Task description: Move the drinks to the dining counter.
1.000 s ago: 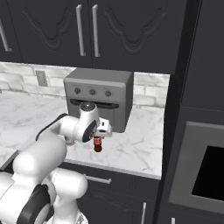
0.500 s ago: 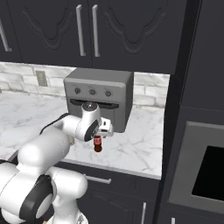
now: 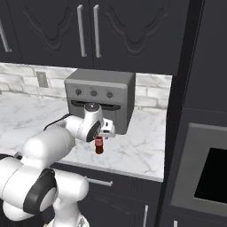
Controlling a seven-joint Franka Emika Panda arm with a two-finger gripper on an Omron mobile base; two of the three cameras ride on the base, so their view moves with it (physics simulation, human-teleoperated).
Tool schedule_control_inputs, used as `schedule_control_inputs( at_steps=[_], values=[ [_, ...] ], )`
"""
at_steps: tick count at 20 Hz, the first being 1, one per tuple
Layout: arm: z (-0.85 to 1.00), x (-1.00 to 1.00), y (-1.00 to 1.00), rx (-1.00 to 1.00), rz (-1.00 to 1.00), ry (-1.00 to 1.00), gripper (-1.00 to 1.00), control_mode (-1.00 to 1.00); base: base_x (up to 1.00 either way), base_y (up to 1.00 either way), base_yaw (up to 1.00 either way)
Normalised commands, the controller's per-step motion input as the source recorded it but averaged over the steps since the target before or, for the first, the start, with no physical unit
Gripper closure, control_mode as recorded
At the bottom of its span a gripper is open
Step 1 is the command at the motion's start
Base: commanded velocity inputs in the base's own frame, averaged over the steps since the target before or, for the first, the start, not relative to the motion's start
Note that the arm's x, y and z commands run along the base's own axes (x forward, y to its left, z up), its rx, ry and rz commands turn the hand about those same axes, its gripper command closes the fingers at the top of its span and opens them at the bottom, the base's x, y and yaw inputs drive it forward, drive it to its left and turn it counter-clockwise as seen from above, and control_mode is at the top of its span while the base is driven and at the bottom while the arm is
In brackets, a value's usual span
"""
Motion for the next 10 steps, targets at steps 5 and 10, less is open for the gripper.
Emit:
schedule_control_inputs(
  at_steps=[5,10],
  values=[
    [-0.20,0.00,0.00,0.00,0.00,0.00,-1.00,-1.00,0.00,0.00,0.00],
    [-0.11,0.00,0.00,0.00,0.00,0.00,-1.00,-1.00,0.00,0.00,0.00]
  ],
)
